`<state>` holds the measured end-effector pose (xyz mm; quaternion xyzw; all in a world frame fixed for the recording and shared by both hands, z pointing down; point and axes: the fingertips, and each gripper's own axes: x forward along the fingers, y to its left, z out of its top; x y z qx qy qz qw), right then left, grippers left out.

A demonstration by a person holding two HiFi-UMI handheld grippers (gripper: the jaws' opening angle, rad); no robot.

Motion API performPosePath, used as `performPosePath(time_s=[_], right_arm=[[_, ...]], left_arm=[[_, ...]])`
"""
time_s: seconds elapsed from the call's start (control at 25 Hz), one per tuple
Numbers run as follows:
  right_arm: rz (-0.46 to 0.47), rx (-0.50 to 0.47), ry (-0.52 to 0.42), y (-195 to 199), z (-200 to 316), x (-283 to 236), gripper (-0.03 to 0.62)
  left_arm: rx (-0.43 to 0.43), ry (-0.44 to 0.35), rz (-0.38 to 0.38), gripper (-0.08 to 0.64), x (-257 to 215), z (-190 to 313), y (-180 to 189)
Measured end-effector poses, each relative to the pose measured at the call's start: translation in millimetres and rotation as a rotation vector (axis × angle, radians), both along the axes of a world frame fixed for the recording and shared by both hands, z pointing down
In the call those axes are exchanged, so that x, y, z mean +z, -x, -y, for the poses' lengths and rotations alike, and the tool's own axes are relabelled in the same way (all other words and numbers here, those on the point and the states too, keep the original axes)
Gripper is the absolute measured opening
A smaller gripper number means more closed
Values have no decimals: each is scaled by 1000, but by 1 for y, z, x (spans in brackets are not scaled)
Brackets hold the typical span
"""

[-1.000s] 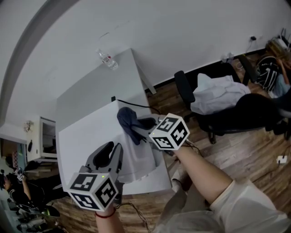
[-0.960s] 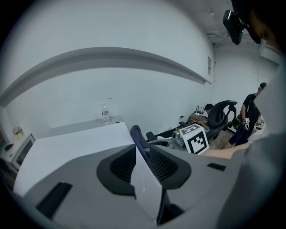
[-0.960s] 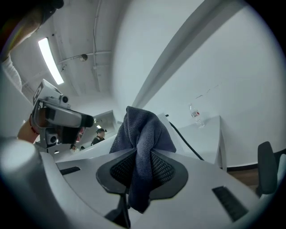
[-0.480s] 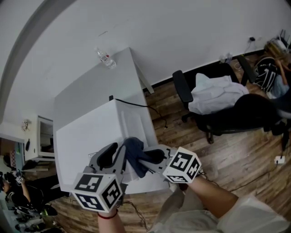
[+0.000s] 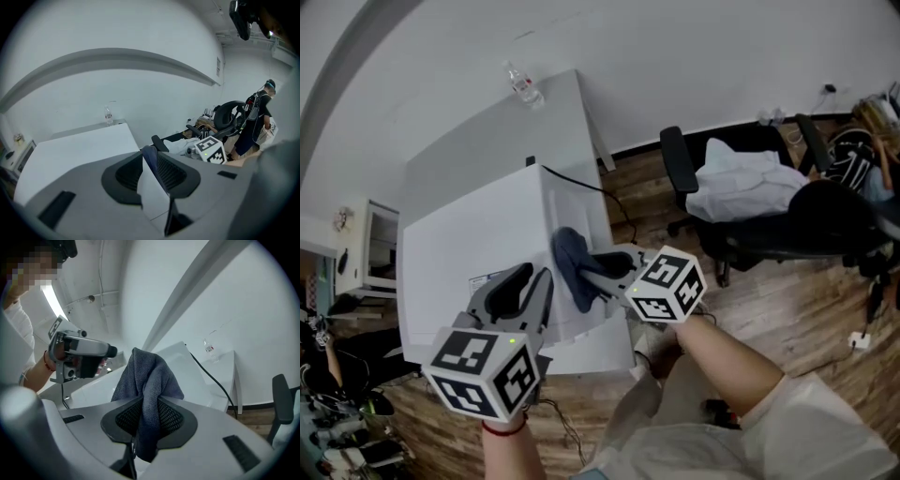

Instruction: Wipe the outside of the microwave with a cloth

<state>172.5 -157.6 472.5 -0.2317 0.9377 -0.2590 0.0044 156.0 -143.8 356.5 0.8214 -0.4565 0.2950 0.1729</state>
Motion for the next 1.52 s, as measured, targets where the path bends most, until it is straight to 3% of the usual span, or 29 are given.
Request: performPosePath(time_s=[0.36,0.52,0.8,1.28,1.52], right_arm=[[-111,53,73,-3,79,34,86],[-206,86,101,-7,107,56,86],[-393,-26,-29,-5,112,61,86],[-283,-124,-53,7,19,59,84],[-229,-123,-31,8,-31,52,84]], left_arm=[[6,15,-16,95,1,-11,-5],[2,22,-15,95,4,-14,-6],[-9,31,-12,95,9,-15,-9],[-12,33,-18,95,9,-12,-7],[-16,32,-28,95,11,-17,-2]])
